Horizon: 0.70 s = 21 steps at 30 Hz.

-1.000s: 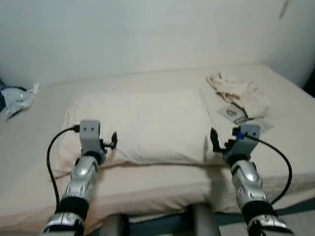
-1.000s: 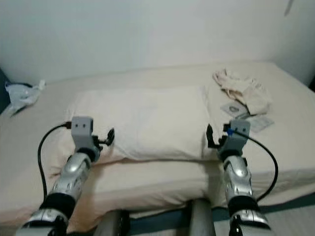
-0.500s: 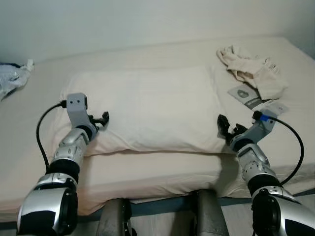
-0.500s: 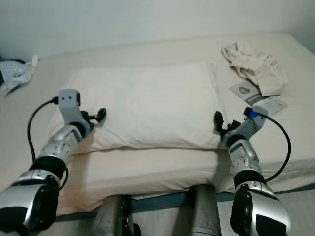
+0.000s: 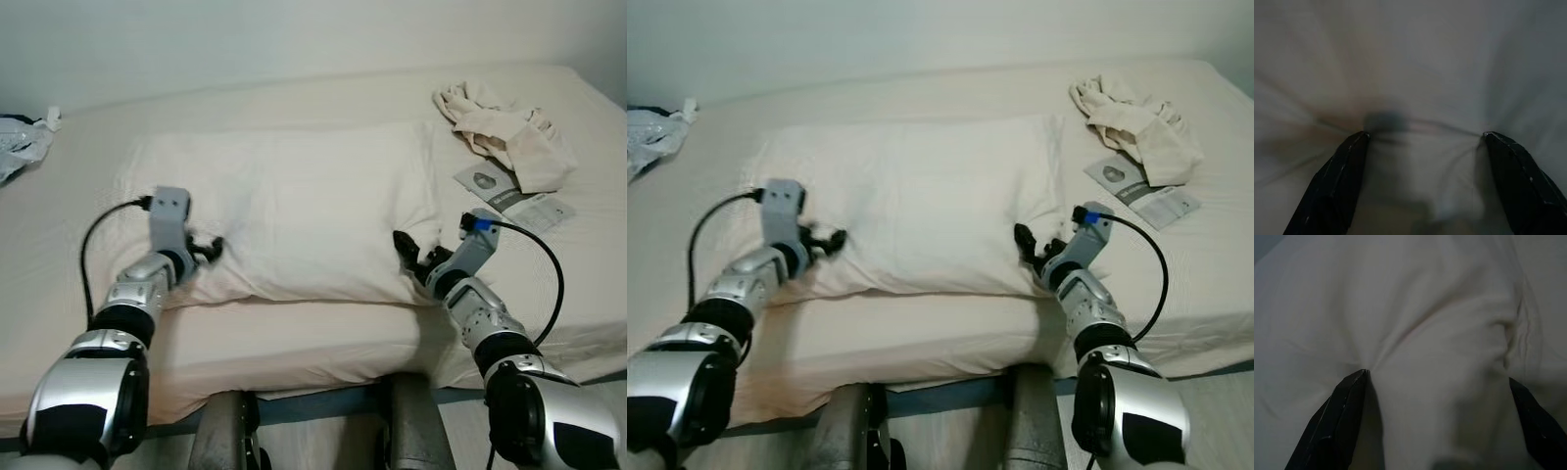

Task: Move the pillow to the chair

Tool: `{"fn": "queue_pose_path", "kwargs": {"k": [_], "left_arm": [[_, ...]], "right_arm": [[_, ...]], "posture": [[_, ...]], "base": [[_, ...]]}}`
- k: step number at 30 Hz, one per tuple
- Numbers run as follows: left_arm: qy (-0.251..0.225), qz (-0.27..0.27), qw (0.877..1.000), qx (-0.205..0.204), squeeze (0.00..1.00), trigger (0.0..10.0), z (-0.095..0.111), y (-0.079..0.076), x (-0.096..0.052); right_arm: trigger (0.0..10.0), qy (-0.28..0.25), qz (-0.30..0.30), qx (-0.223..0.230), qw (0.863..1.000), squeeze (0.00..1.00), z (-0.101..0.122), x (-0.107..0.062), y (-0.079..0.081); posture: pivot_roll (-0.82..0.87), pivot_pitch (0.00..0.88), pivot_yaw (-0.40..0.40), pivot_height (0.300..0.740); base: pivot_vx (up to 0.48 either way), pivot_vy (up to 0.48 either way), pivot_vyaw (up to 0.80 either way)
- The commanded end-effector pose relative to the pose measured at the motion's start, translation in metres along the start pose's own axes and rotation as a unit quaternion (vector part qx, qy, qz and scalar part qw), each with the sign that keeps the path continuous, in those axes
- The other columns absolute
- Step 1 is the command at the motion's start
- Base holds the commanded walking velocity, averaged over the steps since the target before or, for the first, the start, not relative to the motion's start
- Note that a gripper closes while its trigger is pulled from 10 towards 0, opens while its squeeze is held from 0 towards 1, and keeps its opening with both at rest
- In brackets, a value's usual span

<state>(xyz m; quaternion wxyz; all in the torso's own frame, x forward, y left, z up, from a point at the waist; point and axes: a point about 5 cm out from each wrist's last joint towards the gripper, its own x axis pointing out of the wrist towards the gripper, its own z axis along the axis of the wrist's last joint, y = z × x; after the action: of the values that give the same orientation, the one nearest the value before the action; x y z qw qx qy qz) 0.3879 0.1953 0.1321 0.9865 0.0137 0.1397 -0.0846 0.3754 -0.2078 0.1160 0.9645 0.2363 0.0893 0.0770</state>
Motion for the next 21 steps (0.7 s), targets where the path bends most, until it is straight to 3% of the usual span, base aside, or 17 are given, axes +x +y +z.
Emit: {"fn": "queue_pose_path", "kwargs": {"k": [1,2,3,7,10,11,12,14,15,21], "left_arm": [[0.066,-0.041,0.997,-0.004,0.0,10.0,-0.031,-0.017,0.0],[0.066,-0.041,0.997,-0.004,0.0,10.0,-0.031,-0.017,0.0],[0.08,-0.09,0.993,0.001,0.0,10.0,-0.037,-0.033,0.001],[0.098,-0.147,0.984,0.004,0.0,10.0,-0.044,-0.052,0.001],[0.1,-0.154,0.983,0.009,0.0,10.0,-0.047,-0.055,0.001],[0.101,-0.151,0.983,0.015,0.0,1.4,-0.048,-0.056,0.001],[0.1,-0.149,0.984,0.016,0.0,0.0,-0.049,-0.057,0.001],[0.1,-0.148,0.984,0.017,0.0,0.0,-0.05,-0.058,0.001],[0.097,-0.143,0.985,0.019,0.0,0.0,-0.05,-0.058,0.001],[0.081,-0.131,0.988,0.014,0.0,0.0,-0.048,-0.06,0.002]], "right_arm": [[10.0,0.047,0.039,0.018,0.998,0.0,-0.025,0.005,0.019],[10.0,0.047,0.039,0.018,0.998,0.0,-0.025,0.005,0.019],[10.0,0.049,0.048,0.013,0.998,0.0,-0.025,0.007,0.025],[10.0,0.045,0.054,0.009,0.998,0.0,-0.024,0.009,0.029],[10.0,0.041,0.062,0.009,0.997,0.0,-0.023,0.01,0.032],[7.5,0.039,0.064,0.007,0.997,0.0,-0.022,0.011,0.034],[0.9,0.037,0.066,0.006,0.997,0.0,-0.021,0.011,0.035],[0.9,0.037,0.067,0.005,0.997,0.0,-0.021,0.012,0.036],[0.0,0.036,0.067,0.004,0.997,0.0,-0.021,0.012,0.036],[0.0,0.02,0.08,0.017,0.996,0.0,-0.016,0.015,0.042]], "posture": [[0.06,0.271,0.068,0.581],[0.06,0.271,0.068,0.581],[0.06,0.268,0.067,0.581],[0.06,0.261,0.064,0.581],[0.06,0.261,0.064,0.581],[0.05,0.257,0.062,0.581],[0.05,0.252,0.061,0.581],[0.05,0.25,0.061,0.581],[0.05,0.248,0.06,0.581],[0.04,0.231,0.058,0.581]], "base": [[0.0,0.0,0.0],[0.0,0.0,0.0],[0.0,0.0,0.0],[0.0,0.0,0.0],[0.0,0.0,0.0],[0.0,0.0,0.0],[0.0,0.0,0.0],[0.0,0.0,0.0],[0.0,0.0,0.0],[0.0,0.0,0.0]]}}
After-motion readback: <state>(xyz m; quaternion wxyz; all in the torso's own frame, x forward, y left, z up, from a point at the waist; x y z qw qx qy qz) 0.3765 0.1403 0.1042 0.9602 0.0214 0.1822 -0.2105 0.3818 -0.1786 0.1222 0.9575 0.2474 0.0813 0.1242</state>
